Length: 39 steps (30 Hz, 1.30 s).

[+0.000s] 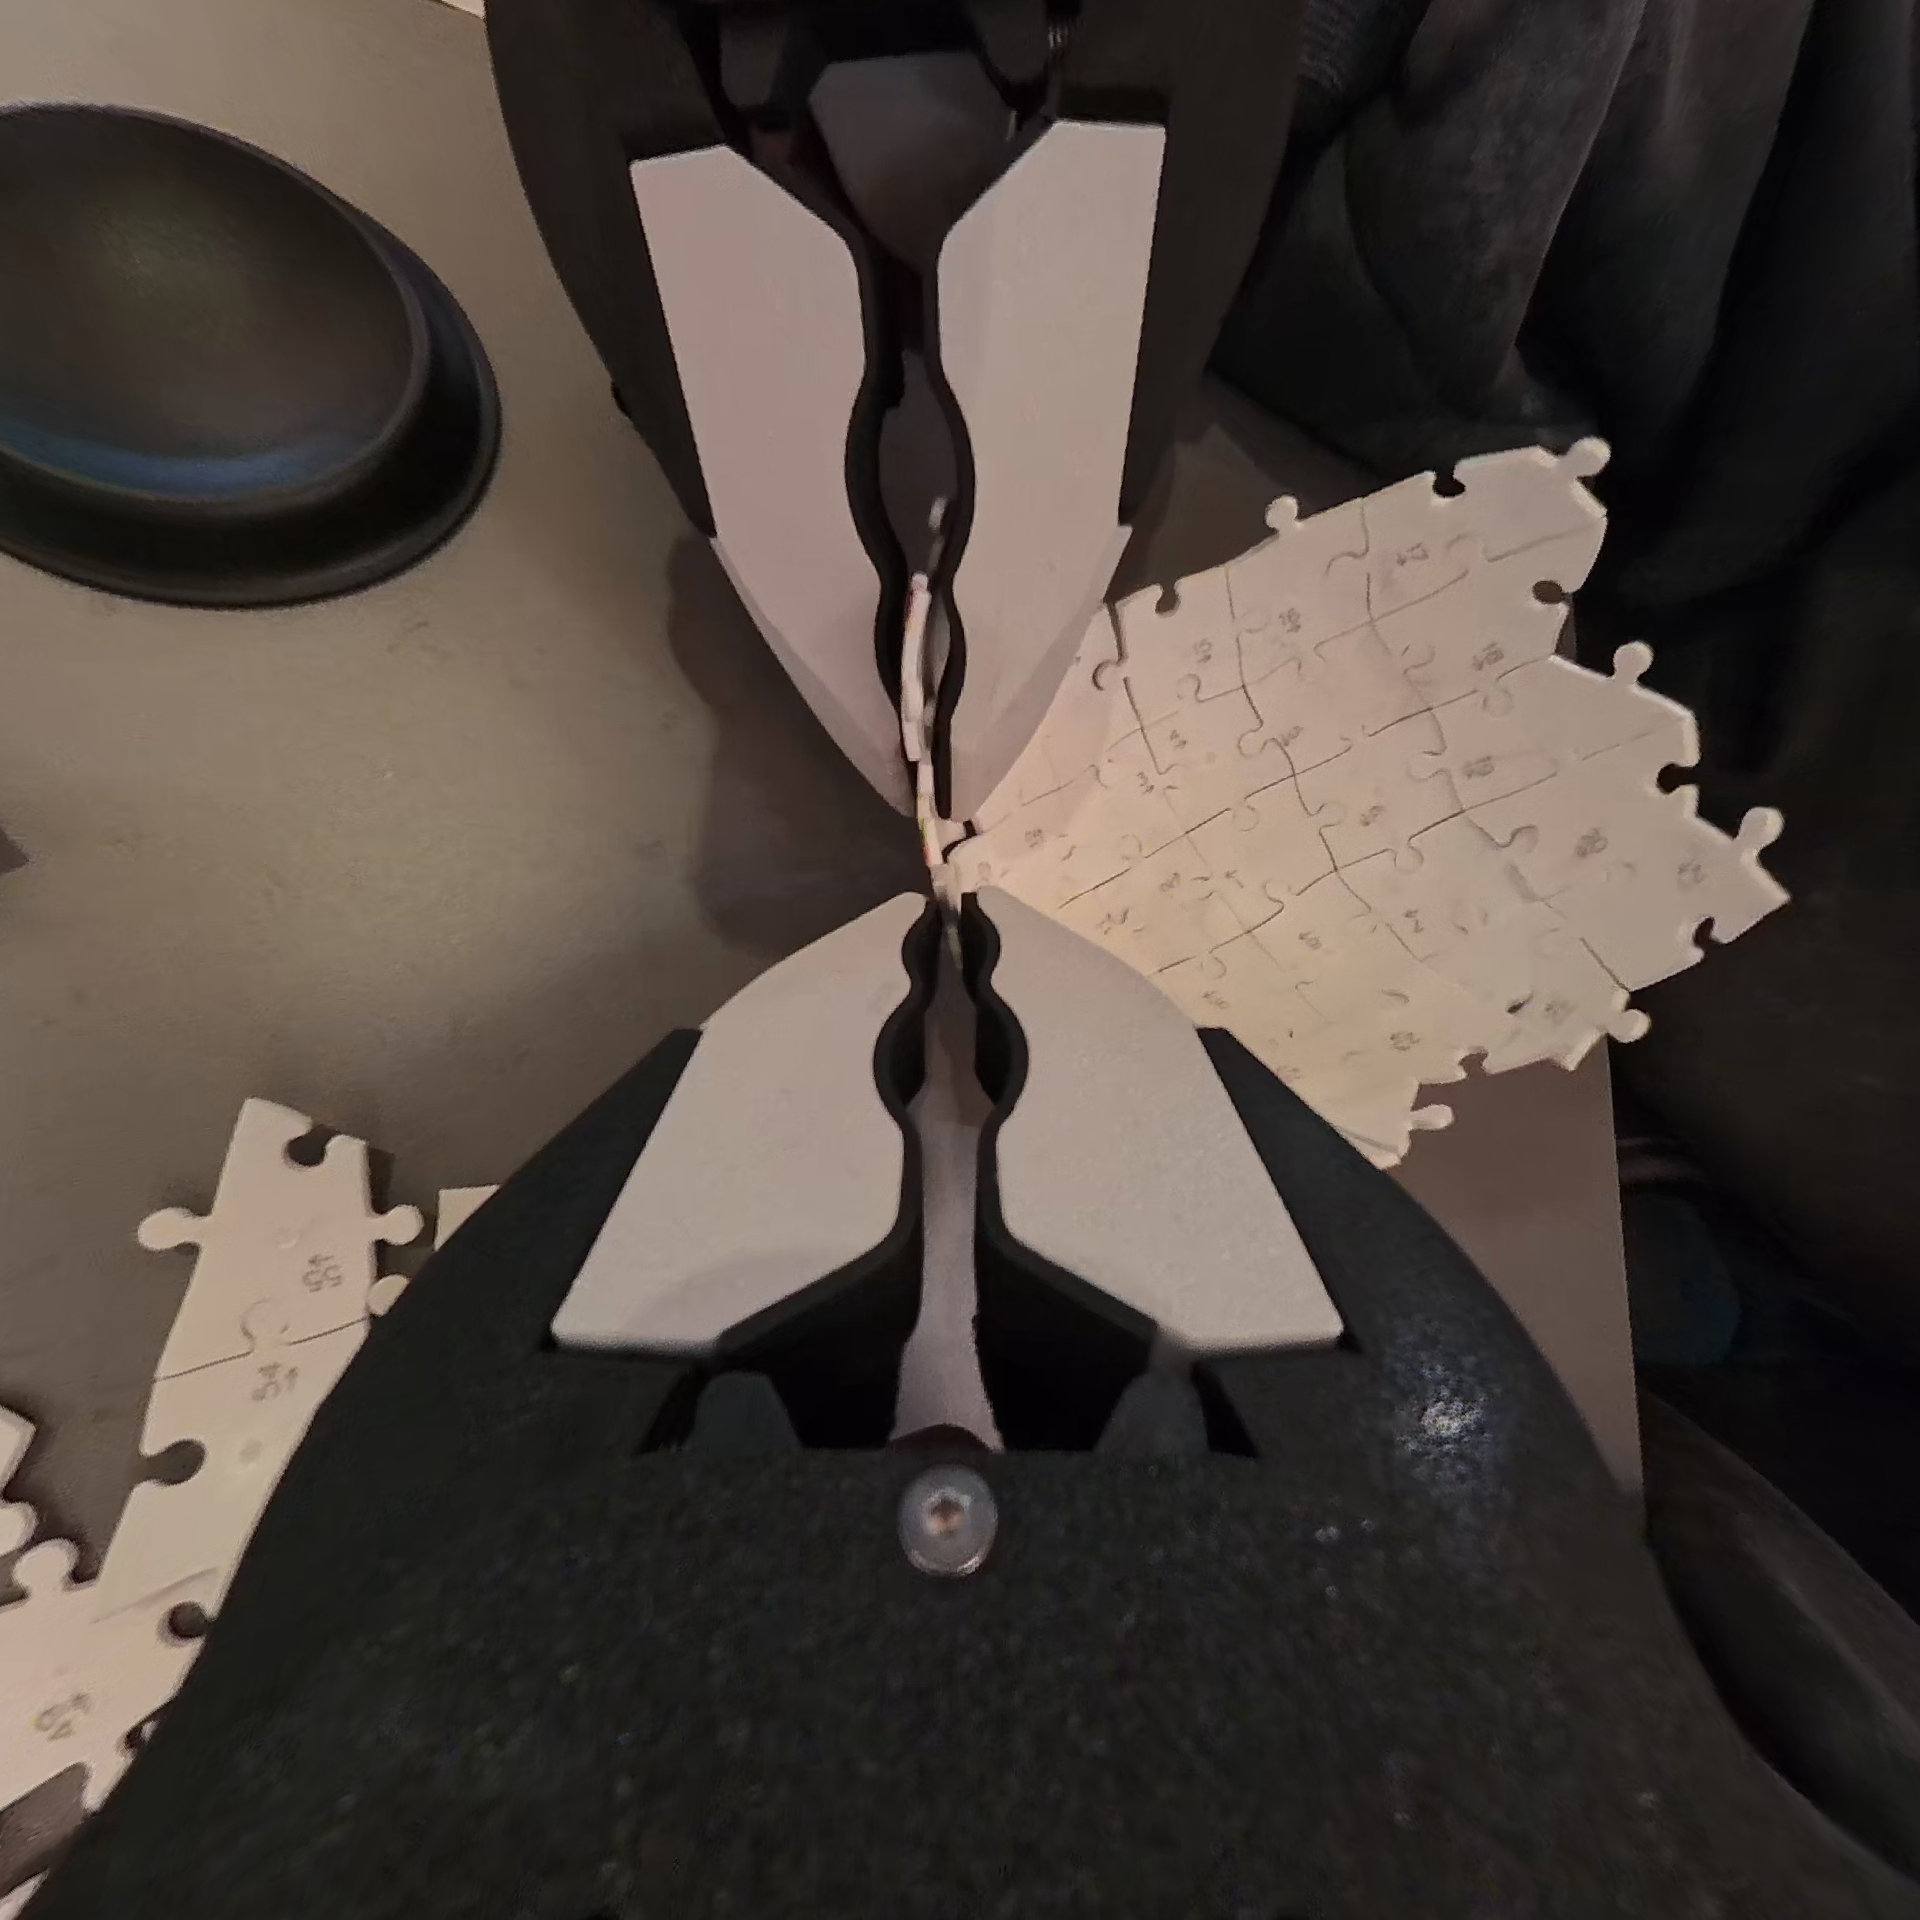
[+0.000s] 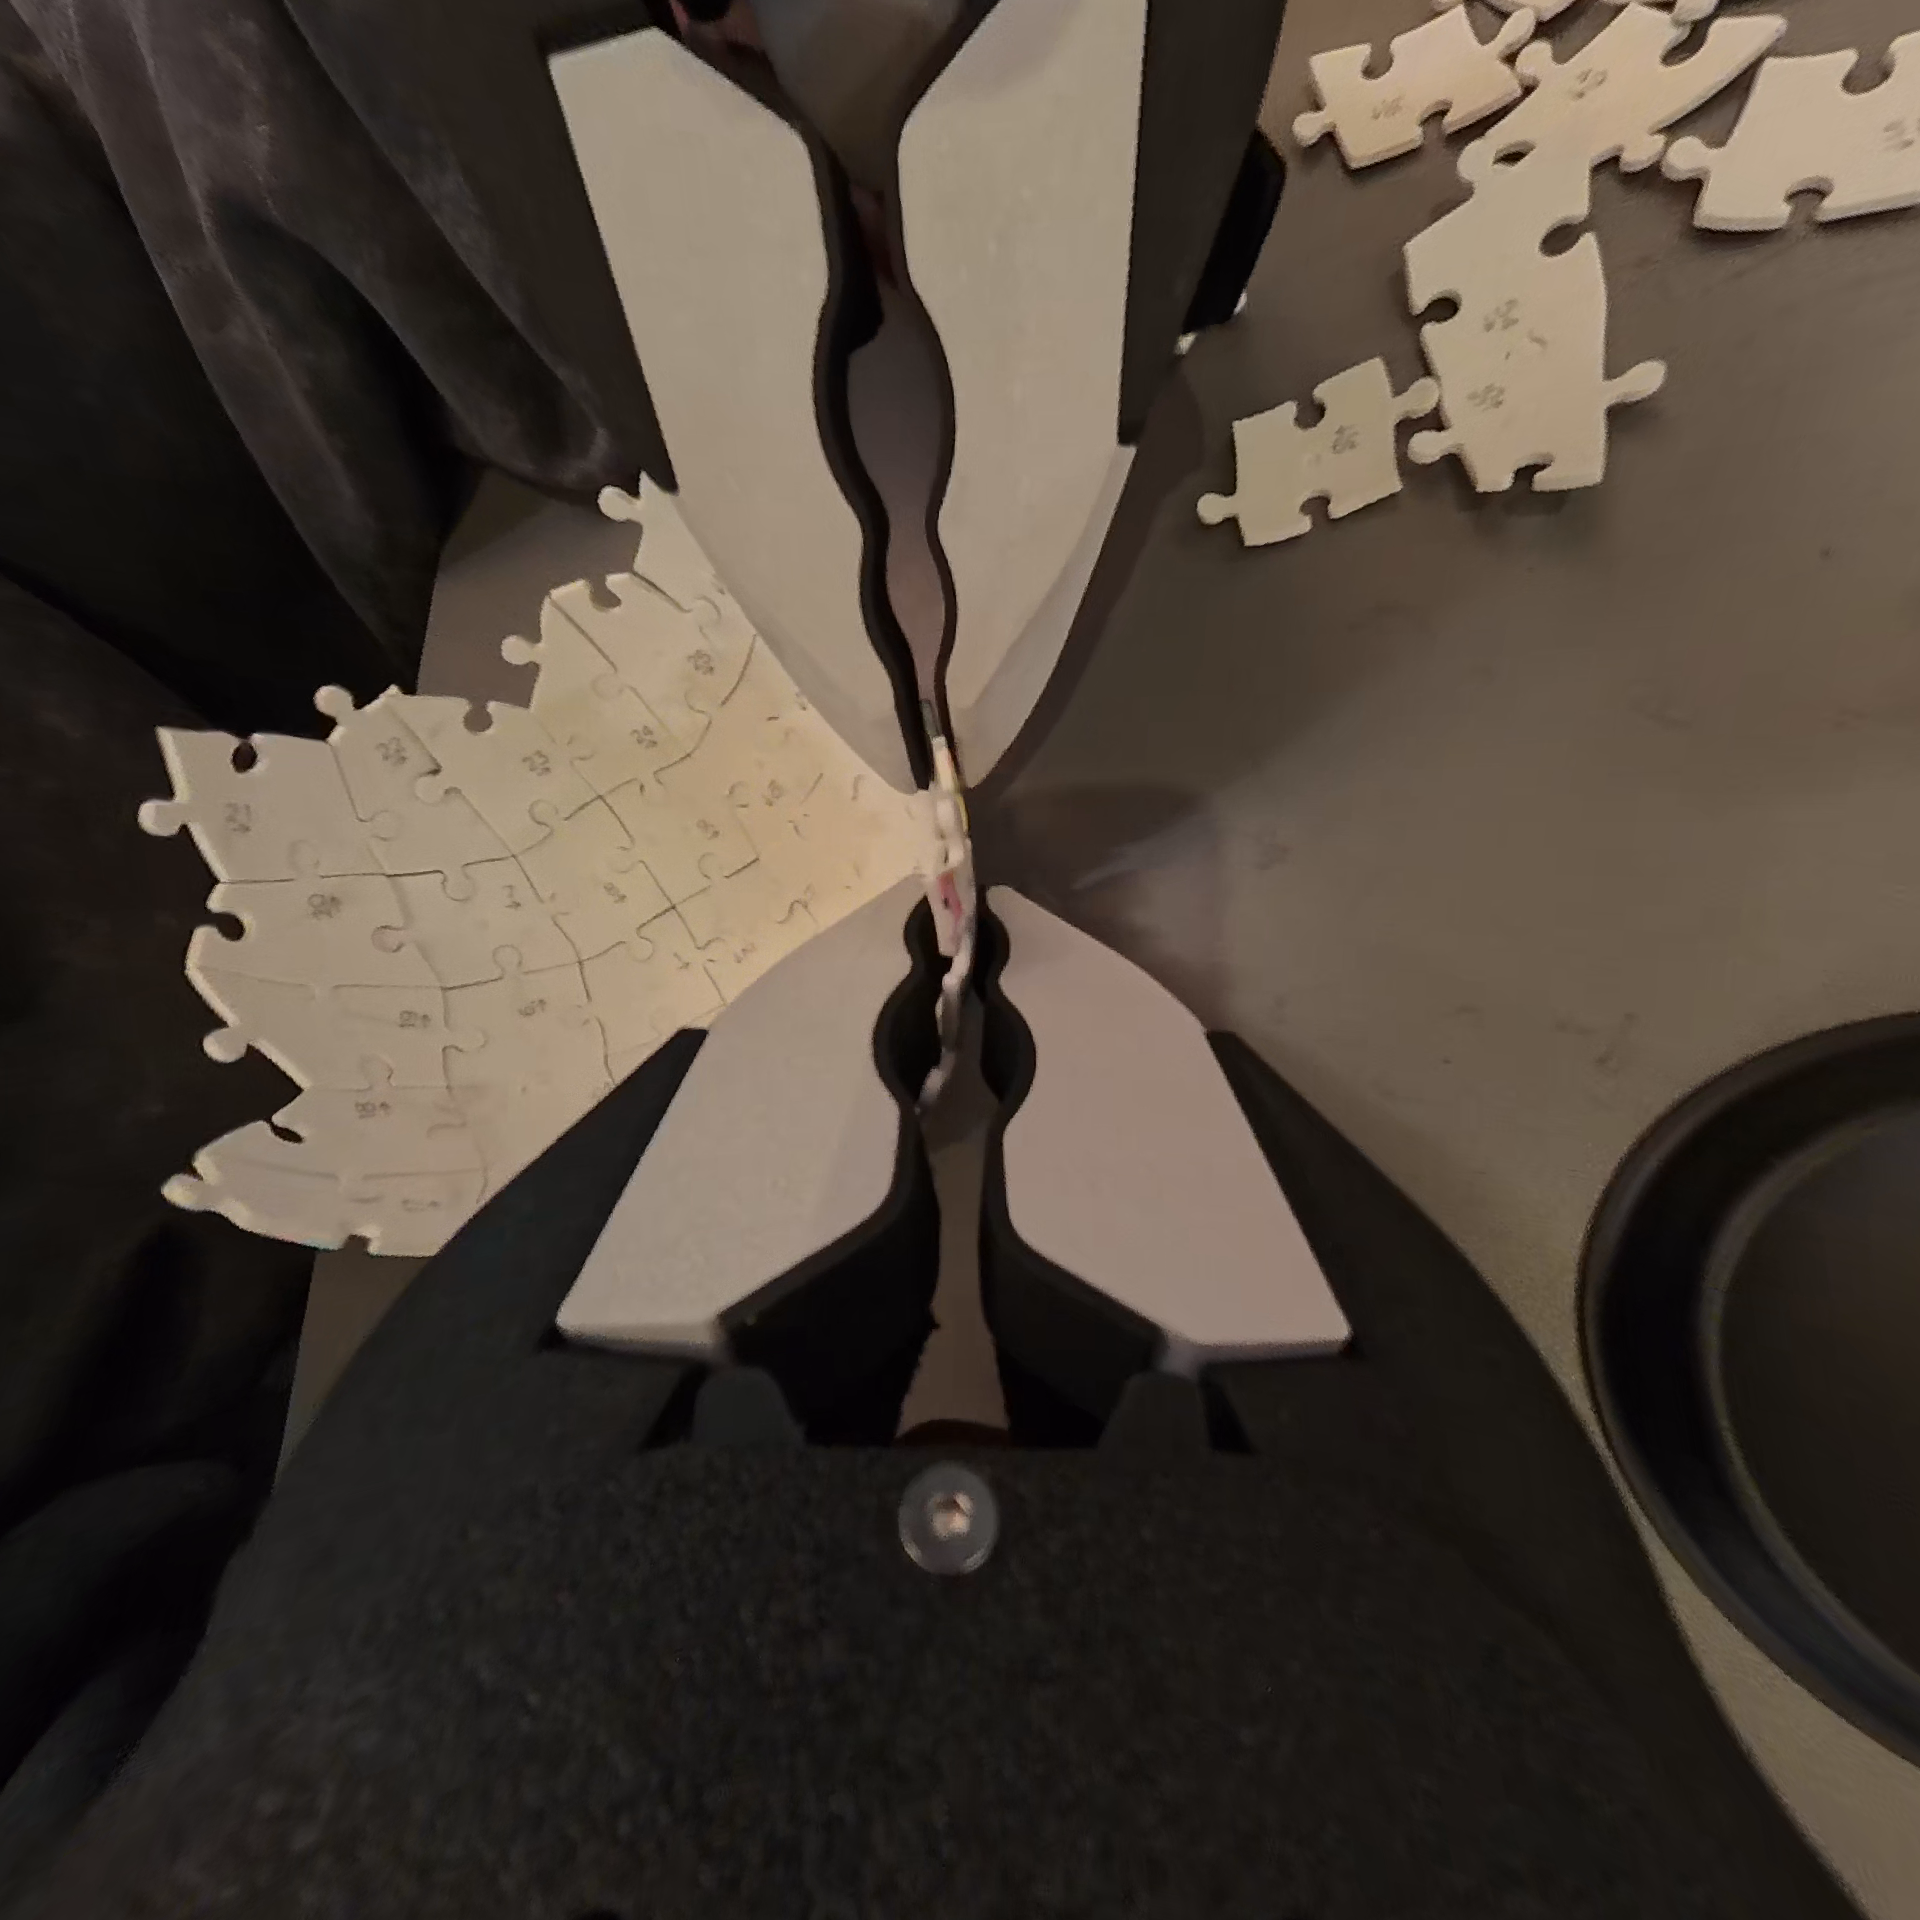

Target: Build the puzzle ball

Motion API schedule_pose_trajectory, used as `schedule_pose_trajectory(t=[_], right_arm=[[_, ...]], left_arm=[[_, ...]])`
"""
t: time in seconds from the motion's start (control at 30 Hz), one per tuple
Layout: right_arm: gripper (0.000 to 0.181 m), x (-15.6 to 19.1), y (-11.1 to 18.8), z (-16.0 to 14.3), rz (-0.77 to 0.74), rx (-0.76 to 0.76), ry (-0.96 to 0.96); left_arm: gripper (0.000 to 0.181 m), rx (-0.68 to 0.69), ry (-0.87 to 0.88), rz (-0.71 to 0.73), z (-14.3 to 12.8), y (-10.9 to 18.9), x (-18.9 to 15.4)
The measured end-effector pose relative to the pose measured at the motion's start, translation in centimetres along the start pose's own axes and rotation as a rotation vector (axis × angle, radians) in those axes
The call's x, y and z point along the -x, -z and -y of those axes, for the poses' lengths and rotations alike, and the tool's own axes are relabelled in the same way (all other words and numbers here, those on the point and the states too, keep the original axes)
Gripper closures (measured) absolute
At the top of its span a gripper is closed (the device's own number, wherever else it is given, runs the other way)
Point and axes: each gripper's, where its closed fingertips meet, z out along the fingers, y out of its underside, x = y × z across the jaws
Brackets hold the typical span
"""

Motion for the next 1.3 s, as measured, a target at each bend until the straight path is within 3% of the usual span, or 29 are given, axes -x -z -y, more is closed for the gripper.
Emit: schedule_pose_trajectory(t=[0.63, 0.77, 0.93, 1.3], right_arm=[[0.178, 0.11, -0.12, -0.32, 0.053, 0.006, -0.056], [0.166, 0.01, -0.28, -0.47, 0.045, 0.016, -0.050], [0.175, 0.30, -0.34, -0.45, 0.040, 0.024, -0.014], [0.176, 0.08, 0.35, 0.35, 0.054, -0.044, -0.043]], left_arm=[[0.178, 0.013, -0.022, 0.017, 0.05, -0.26, -0.10], [0.179, -0.011, -0.026, 0.018, 0.42, 0.02, -0.17], [0.179, -0.010, -0.018, 0.024, 0.35, 0.13, -0.01], [0.179, -0.014, -0.020, 0.023, 0.38, 0.17, -0.03]])
